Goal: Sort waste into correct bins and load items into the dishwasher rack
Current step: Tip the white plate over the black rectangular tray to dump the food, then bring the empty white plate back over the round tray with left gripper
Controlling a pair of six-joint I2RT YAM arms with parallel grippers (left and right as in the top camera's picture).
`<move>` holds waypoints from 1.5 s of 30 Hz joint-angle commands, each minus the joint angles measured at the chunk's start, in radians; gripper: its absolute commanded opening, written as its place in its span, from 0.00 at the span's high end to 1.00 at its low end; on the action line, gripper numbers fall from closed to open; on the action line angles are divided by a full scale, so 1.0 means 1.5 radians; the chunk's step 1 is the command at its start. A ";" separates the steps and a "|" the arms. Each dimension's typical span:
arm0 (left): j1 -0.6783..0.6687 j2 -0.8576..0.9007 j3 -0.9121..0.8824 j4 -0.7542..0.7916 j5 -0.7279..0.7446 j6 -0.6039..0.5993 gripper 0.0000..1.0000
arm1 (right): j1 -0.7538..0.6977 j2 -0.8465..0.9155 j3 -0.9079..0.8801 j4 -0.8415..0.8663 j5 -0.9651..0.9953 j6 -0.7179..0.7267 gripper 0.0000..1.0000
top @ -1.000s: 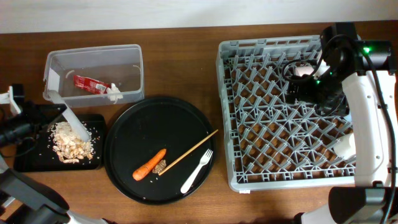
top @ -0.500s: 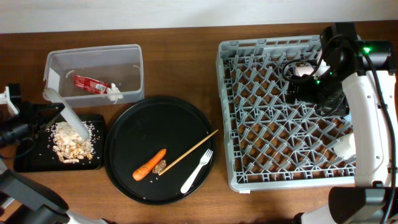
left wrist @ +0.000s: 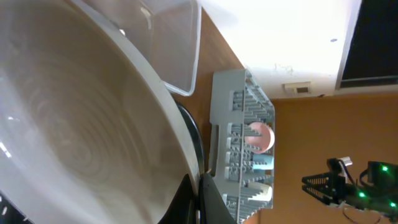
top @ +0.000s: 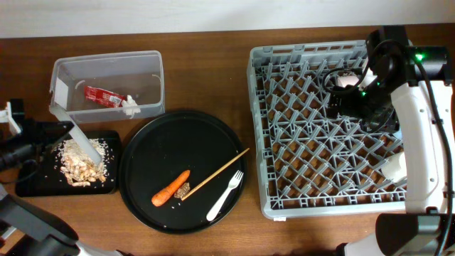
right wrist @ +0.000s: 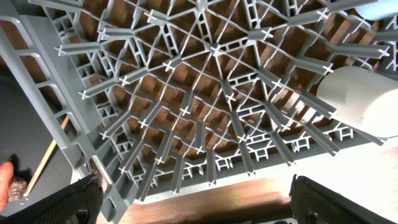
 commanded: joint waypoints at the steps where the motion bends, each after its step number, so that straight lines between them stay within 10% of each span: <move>1: -0.061 -0.063 0.011 -0.010 -0.043 0.002 1.00 | -0.002 0.002 -0.004 -0.003 0.011 0.005 0.01; 22: -0.763 -0.065 0.002 0.082 -0.625 -0.268 1.00 | -0.001 0.002 -0.004 -0.002 0.011 0.004 0.01; 28: -0.815 0.038 0.002 0.107 -0.644 -0.282 0.96 | -0.001 0.002 -0.004 -0.002 0.011 0.002 0.01; 37: -0.817 0.069 0.015 0.103 -0.646 -0.276 0.57 | -0.001 0.002 -0.004 -0.003 0.011 0.002 0.01; 45: -0.686 -0.041 0.105 0.007 -0.693 -0.277 0.46 | 0.058 0.002 -0.003 0.019 -0.096 -0.126 0.01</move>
